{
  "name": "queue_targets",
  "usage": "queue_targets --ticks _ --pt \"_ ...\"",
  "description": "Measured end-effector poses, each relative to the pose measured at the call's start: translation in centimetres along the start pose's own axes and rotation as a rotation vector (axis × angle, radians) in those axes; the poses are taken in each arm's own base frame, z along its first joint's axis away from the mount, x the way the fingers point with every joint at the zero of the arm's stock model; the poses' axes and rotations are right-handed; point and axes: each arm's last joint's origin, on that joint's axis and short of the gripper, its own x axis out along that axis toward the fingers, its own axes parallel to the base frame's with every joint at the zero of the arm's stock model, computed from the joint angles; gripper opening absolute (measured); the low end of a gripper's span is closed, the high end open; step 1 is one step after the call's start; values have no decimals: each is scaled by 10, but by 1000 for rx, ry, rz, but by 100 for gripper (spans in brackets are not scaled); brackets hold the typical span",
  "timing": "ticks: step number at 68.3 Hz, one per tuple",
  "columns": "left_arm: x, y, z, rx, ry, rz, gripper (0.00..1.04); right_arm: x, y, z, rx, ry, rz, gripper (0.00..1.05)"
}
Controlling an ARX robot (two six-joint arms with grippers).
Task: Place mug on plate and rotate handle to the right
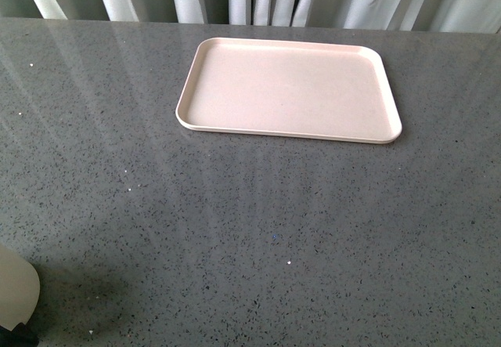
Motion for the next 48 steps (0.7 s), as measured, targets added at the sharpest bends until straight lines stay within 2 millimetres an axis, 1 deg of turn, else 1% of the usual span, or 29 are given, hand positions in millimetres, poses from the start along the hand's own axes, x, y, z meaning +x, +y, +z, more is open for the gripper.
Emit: queue_targets --ticks 37,40,41,42,45,48 --pt "0 0 0 0 0 0 95 0 0 0 0 0 0 96" --pt "0 0 -1 -23 83 -49 95 0 0 0 0 0 -1 96" --pt "0 -1 0 -44 169 -89 95 0 0 0 0 0 -1 96" --pt "0 0 1 -52 212 -103 95 0 0 0 0 0 0 96" --pt "6 1 8 -116 484 -174 95 0 0 0 0 0 2 96" --pt "14 4 13 -128 551 -183 95 0 0 0 0 0 1 96"
